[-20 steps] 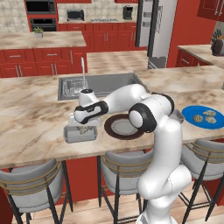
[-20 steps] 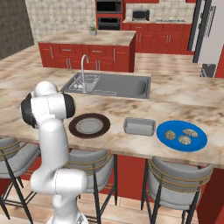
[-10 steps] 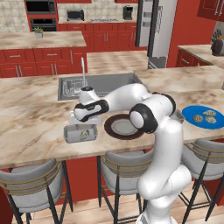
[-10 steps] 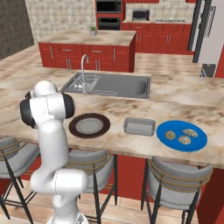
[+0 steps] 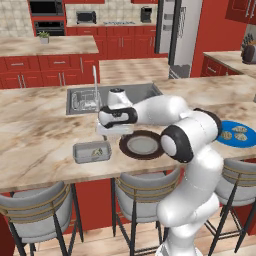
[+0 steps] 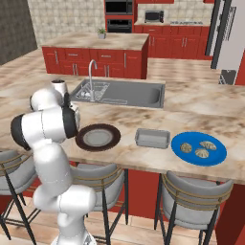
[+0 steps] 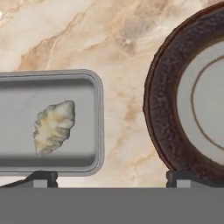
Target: Place two dumplings into each of the tupperware containers and then place the containers in the fridge.
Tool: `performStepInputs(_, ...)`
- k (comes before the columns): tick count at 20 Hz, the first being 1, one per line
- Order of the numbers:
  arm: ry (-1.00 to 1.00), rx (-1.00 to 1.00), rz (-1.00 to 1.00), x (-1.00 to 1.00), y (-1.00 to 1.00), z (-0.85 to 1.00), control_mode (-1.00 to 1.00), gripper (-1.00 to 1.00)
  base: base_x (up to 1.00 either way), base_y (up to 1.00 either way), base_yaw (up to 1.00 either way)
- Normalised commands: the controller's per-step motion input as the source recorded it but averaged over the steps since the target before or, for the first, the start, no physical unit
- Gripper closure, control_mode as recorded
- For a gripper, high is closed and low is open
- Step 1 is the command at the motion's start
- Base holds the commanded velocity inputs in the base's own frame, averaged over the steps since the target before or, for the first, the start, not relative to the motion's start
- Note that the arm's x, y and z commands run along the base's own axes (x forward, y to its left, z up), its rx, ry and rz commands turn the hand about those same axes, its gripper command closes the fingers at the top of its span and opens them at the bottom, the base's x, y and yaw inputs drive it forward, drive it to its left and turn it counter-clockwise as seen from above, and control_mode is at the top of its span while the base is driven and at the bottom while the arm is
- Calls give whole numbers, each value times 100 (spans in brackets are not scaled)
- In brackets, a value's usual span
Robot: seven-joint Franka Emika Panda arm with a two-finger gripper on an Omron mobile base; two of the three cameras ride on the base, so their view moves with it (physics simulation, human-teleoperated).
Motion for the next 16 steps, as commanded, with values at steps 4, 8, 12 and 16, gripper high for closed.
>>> performStepInputs(4,0,0,0,-64,-100,21,-100,-100,0,0,0)
performStepInputs(8,0,1,2,-75,-100,22,-100,-100,0,0,0)
performStepInputs(12,1,0,0,-51,-100,16,-100,-100,0,0,0)
performStepInputs(16,0,0,0,-52,-100,10,-100,-100,0,0,0)
